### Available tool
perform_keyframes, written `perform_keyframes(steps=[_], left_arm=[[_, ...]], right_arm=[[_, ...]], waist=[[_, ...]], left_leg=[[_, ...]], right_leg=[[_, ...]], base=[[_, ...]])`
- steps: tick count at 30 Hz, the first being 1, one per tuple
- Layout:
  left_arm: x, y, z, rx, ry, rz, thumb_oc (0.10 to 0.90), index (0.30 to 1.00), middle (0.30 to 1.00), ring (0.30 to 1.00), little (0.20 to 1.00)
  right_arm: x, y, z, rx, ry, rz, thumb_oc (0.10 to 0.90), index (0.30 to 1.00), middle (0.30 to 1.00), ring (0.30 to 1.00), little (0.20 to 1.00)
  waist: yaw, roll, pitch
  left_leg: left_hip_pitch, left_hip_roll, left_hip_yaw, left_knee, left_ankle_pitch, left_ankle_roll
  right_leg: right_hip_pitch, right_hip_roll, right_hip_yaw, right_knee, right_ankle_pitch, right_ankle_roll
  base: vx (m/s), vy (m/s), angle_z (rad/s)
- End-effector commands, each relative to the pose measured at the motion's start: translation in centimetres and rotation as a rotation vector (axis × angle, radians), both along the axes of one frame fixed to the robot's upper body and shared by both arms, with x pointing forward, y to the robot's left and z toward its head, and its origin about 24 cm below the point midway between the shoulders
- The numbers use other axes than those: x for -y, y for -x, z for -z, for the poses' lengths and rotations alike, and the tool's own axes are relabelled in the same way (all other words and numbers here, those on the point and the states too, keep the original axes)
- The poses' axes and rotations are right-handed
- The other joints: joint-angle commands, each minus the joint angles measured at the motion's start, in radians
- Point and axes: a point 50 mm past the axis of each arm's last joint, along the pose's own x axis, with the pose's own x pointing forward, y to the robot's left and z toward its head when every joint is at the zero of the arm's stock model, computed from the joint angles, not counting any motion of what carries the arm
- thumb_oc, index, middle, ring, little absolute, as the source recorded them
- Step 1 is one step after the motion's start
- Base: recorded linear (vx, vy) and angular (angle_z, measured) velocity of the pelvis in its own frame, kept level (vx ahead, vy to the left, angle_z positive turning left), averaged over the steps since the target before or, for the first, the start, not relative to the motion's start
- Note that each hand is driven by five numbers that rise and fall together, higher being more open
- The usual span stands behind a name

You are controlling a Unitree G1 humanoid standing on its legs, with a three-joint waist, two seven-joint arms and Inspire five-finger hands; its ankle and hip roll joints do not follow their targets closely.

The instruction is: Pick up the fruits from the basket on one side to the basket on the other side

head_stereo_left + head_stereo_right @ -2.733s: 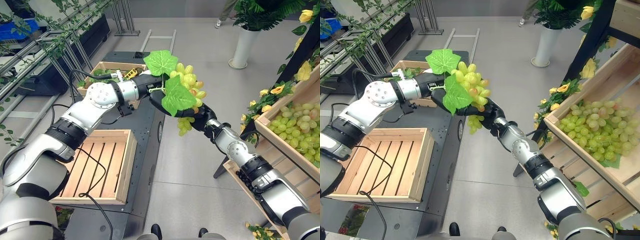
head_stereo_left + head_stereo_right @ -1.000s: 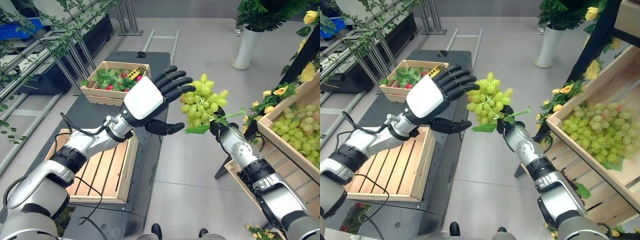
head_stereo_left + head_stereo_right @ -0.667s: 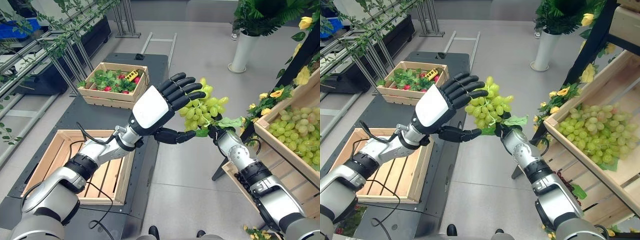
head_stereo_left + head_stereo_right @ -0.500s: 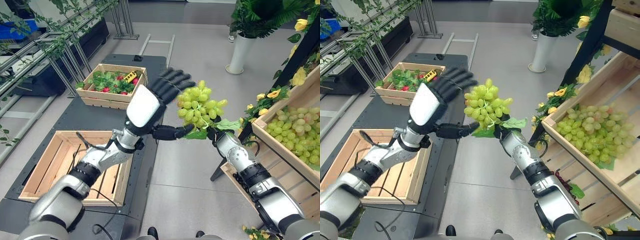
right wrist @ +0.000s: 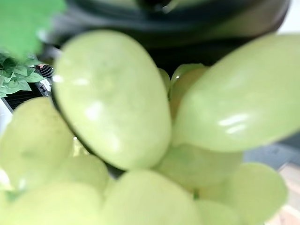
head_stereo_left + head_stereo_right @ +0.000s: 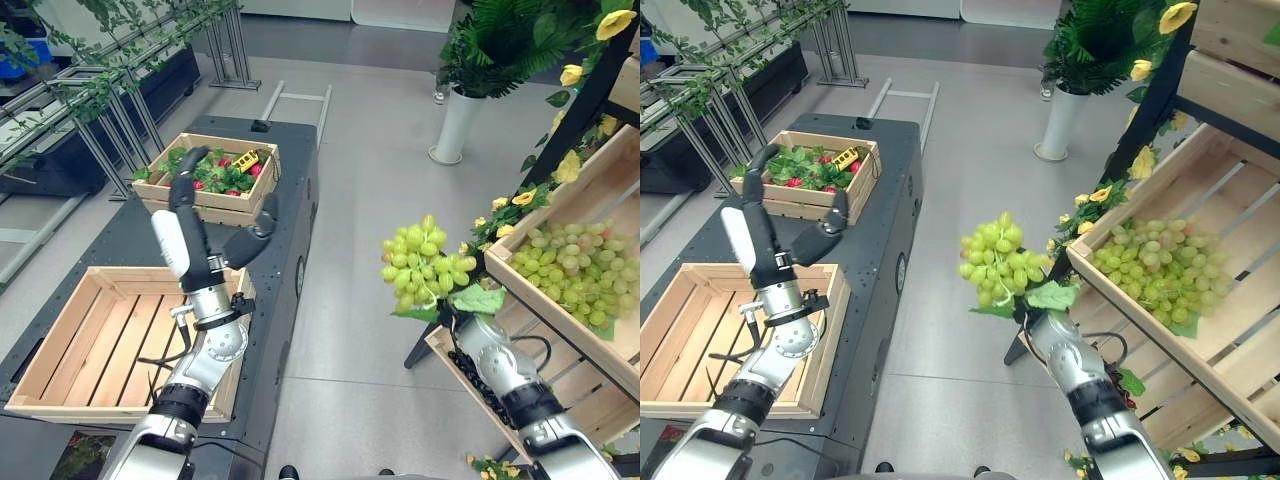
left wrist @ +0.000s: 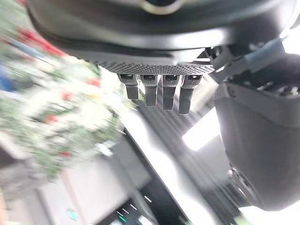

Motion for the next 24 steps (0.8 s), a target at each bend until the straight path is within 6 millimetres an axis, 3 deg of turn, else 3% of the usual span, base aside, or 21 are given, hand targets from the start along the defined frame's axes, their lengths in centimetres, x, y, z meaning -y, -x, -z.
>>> perform_keyframes(steps=[1, 4, 5, 7, 8, 10, 13, 19, 24], left_arm=[[-0.7, -0.9, -0.6, -0.013, -0.018, 0.0, 0.8, 0.9, 0.9, 0.9, 0.9], [-0.8, -0.5, 0.4, -0.069, -0.018, 0.023, 0.8, 0.9, 0.9, 0.9, 0.9], [-0.7, 0.1, 1.1, -0.085, -0.037, 0.025, 0.8, 0.9, 0.9, 0.9, 0.9], [-1.4, 0.9, 1.9, -0.107, -0.031, -0.034, 0.8, 0.9, 0.9, 0.9, 0.9], [-1.6, 1.1, 2.1, -0.122, -0.031, -0.041, 0.8, 0.9, 0.9, 0.9, 0.9], [-1.3, 0.9, 2.2, -0.141, -0.036, -0.017, 0.8, 0.9, 0.9, 0.9, 0.9], [0.1, -0.2, 1.7, -0.161, -0.092, 0.037, 0.8, 0.9, 0.9, 0.9, 0.9], [-0.6, -0.1, 1.7, -0.18, -0.062, 0.054, 0.8, 0.9, 0.9, 0.9, 0.9], [-0.1, -0.5, 2.0, -0.267, -0.056, 0.159, 0.8, 0.9, 0.9, 0.9, 0.9]], right_arm=[[1.3, -1.2, -7.5, 0.425, -0.021, -0.017, 0.4, 0.3, 0.3, 0.3, 0.3], [2.0, -0.8, -7.8, 0.448, -0.025, -0.024, 0.4, 0.3, 0.3, 0.3, 0.3], [2.1, -0.7, -8.2, 0.475, -0.022, -0.045, 0.4, 0.3, 0.3, 0.3, 0.3], [1.0, -0.9, -8.5, 0.494, -0.032, -0.124, 0.4, 0.3, 0.3, 0.3, 0.3], [0.6, -1.0, -8.5, 0.5, -0.035, -0.14, 0.4, 0.3, 0.3, 0.3, 0.3], [0.5, -0.9, -8.6, 0.499, -0.032, -0.124, 0.4, 0.3, 0.3, 0.3, 0.3], [0.0, -0.4, -9.1, 0.539, -0.002, -0.133, 0.4, 0.3, 0.3, 0.3, 0.3], [0.4, 0.2, -9.2, 0.55, 0.005, -0.172, 0.4, 0.3, 0.3, 0.3, 0.3], [0.4, 1.0, -9.4, 0.562, -0.005, -0.176, 0.4, 0.3, 0.3, 0.3, 0.3]], waist=[[-0.021, 0.002, -0.095], [-0.027, -0.003, -0.089], [-0.019, -0.008, -0.076], [0.009, 0.005, -0.058], [0.016, 0.01, -0.053], [0.007, 0.018, -0.05], [-0.001, 0.016, -0.048], [-0.012, 0.014, -0.047], [-0.024, 0.015, -0.042]], left_leg=[[0.038, 0.019, 0.011, 0.002, -0.132, -0.017], [0.031, 0.011, -0.002, 0.043, -0.146, -0.015], [-0.003, -0.017, -0.053, 0.143, -0.196, -0.007], [-0.017, -0.082, -0.25, 0.106, -0.191, 0.015], [-0.019, -0.092, -0.282, 0.092, -0.183, 0.021], [-0.012, -0.074, -0.211, 0.074, -0.172, 0.021], [-0.007, -0.073, -0.208, 0.002, -0.143, 0.023], [0.003, -0.08, -0.18, 0.002, -0.162, 0.038], [0.004, -0.087, -0.165, 0.003, -0.172, 0.051]], right_leg=[[-0.022, 0.043, 0.007, 0.002, -0.029, -0.055], [-0.025, 0.051, 0.041, 0.004, -0.026, -0.063], [-0.029, 0.048, 0.083, 0.007, -0.02, -0.064], [-0.042, 0.063, 0.173, 0.021, -0.007, -0.062], [-0.052, 0.068, 0.197, 0.035, -0.01, -0.061], [-0.056, 0.062, 0.178, 0.036, -0.01, -0.056], [-0.067, 0.055, 0.162, 0.025, 0.001, -0.038], [-0.073, 0.046, 0.17, 0.021, 0.008, -0.026], [-0.09, 0.043, 0.188, 0.05, 0.0, -0.014]], base=[[-0.01, -0.031, -0.13], [-0.01, -0.011, -0.23], [0.0, 0.057, -0.29], [-0.01, 0.122, -0.53], [-0.03, 0.159, -1.04], [-0.03, 0.136, -1.19], [-0.06, 0.101, -0.61], [-0.03, 0.094, -0.05], [-0.03, 0.117, -0.05]])
